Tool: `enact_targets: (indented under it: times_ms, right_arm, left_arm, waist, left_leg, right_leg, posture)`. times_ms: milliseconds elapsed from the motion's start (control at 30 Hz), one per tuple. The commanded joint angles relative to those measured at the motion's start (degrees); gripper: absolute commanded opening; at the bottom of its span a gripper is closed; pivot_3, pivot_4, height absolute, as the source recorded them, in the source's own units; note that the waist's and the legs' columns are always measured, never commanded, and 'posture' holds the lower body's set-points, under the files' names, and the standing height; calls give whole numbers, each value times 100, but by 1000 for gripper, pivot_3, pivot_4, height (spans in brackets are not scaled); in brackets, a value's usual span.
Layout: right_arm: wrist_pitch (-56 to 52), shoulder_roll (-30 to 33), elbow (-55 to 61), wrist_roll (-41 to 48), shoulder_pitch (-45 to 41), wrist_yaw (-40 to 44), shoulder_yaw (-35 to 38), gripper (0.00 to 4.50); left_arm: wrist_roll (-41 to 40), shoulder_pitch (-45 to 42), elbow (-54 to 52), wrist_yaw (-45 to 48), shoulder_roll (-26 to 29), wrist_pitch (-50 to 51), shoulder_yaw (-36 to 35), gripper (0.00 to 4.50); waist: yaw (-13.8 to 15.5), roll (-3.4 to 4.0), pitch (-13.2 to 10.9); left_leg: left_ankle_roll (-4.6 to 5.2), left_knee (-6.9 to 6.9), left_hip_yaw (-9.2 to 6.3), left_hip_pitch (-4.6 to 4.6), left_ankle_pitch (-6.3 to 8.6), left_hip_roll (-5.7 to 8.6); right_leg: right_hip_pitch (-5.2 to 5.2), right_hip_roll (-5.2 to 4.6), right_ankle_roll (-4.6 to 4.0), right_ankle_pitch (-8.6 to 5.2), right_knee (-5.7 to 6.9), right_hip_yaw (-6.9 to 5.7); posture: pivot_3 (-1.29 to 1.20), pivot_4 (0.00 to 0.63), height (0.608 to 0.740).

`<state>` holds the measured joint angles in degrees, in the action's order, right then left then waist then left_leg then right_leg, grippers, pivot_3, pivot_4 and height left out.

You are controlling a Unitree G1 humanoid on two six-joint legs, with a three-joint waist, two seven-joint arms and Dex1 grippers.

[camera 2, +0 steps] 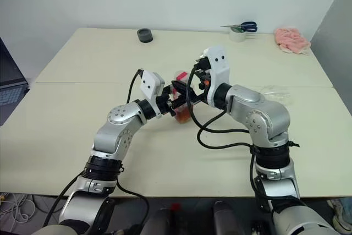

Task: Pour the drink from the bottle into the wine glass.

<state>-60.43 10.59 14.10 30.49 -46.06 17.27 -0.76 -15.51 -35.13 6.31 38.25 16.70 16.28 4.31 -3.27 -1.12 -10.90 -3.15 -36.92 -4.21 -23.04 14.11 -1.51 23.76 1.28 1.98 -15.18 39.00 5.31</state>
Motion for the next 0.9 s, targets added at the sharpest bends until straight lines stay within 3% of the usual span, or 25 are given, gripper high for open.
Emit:
enact_targets:
  times_ms: [33,133,200,433,767,900]
  right_arm:
    - [172,-129,9,25,-136,-17,47,4500]
    - [210,-210,-55,-7,-155,-58,83,4500]
    - [213,-292,-79,23,-167,-115,153,4140]
    - [192,-376,-88,70,-205,-187,259,1871]
    - [304,-216,-143,-78,-309,-110,207,1824]
    - [331,-31,-72,138,-600,-12,552,1824]
  left_arm:
    - [-58,-43,-333,-3,1,-60,-92,1922]
    - [-60,-33,-347,-11,1,-54,-94,1922]
    - [-61,4,-385,-27,2,-42,-95,1922]
    - [-53,53,-432,-55,-1,-14,-105,1922]
    - [-40,-3,-356,-47,-13,-35,-98,1896]
    - [-40,-11,-335,-25,-1,-30,-90,1896]
  waist:
    - [0,0,0]
    - [0,0,0]
    - [-1,0,0]
    - [-1,0,0]
    - [-1,0,0]
    - [-1,0,0]
  left_leg:
    - [0,-1,0,0,0,0]
    - [0,-2,0,0,0,0]
    - [0,-2,0,0,0,1]
    - [0,-1,-1,0,0,0]
    - [0,-1,0,0,0,0]
    - [0,-2,-1,0,0,0]
  right_leg:
    - [0,0,0,0,1,0]
    - [0,0,0,0,2,0]
    - [0,0,0,0,2,0]
    - [0,0,0,0,1,-1]
    - [0,0,0,0,1,-1]
    - [0,0,0,0,1,-1]
  posture:
    - [0,150,740]
    - [0,150,740]
    - [0,150,740]
    - [0,150,740]
    - [0,150,740]
    - [0,150,740]
